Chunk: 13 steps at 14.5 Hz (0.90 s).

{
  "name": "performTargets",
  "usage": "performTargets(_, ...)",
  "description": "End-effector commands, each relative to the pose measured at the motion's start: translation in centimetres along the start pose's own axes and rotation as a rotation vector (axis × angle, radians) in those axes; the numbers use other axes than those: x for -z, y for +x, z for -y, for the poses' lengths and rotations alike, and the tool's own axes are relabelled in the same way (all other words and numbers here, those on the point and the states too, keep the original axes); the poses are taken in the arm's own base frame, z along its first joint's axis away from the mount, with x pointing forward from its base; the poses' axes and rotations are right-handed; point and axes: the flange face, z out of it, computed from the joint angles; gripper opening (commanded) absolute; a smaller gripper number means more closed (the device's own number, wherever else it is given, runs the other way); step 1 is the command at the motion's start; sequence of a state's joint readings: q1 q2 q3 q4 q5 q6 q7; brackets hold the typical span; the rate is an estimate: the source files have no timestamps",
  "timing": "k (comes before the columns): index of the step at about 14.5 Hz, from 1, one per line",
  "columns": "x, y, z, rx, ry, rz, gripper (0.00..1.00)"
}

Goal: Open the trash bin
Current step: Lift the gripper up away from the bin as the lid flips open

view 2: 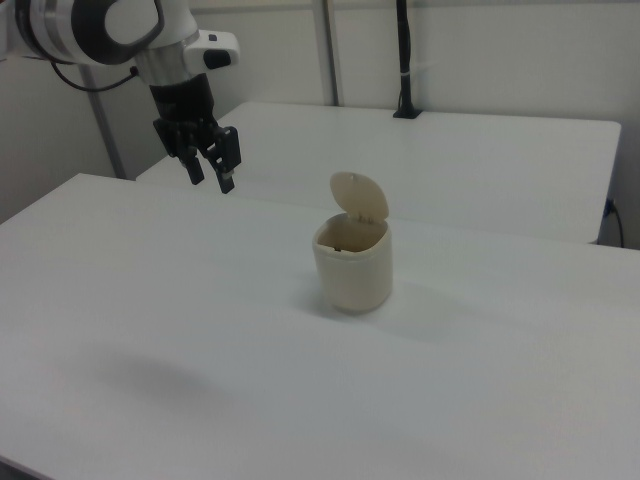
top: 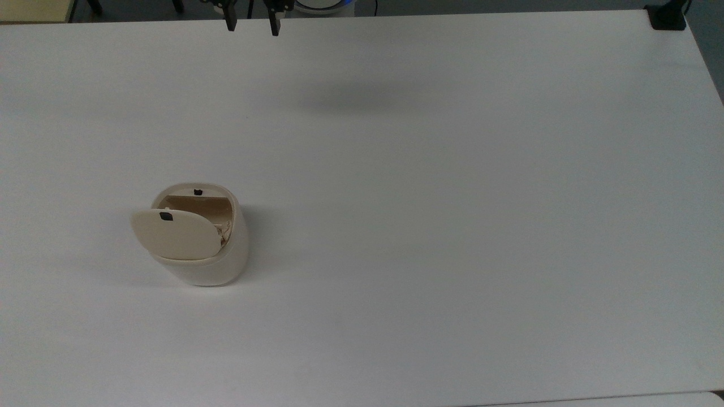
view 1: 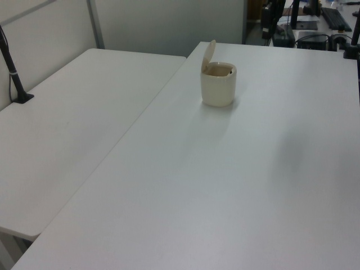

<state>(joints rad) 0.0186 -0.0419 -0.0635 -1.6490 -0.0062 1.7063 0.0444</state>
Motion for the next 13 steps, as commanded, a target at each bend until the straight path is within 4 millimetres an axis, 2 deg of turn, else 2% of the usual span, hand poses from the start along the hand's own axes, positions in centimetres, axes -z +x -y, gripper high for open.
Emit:
performTargets(1,-0.82,0.0,0.04,0.101,-0.009,0.022,1.0)
performTargets(13,-0.47,-0.14,0.04,0.141,-0.007,0.017,1.0)
